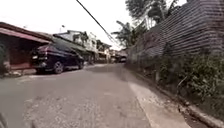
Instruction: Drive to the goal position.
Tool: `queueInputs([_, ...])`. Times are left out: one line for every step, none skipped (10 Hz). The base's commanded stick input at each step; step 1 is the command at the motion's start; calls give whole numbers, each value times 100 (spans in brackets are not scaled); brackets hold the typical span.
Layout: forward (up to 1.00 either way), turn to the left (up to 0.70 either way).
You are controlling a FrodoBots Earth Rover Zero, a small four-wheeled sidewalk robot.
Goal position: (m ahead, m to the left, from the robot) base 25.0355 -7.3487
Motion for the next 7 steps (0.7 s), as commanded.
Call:
queueInputs([70, 0])
queueInputs([70, 0])
queueInputs([70, 0])
queueInputs([70, 0])
queueInputs([70, 0])
queueInputs([70, 0])
queueInputs([70, 0])
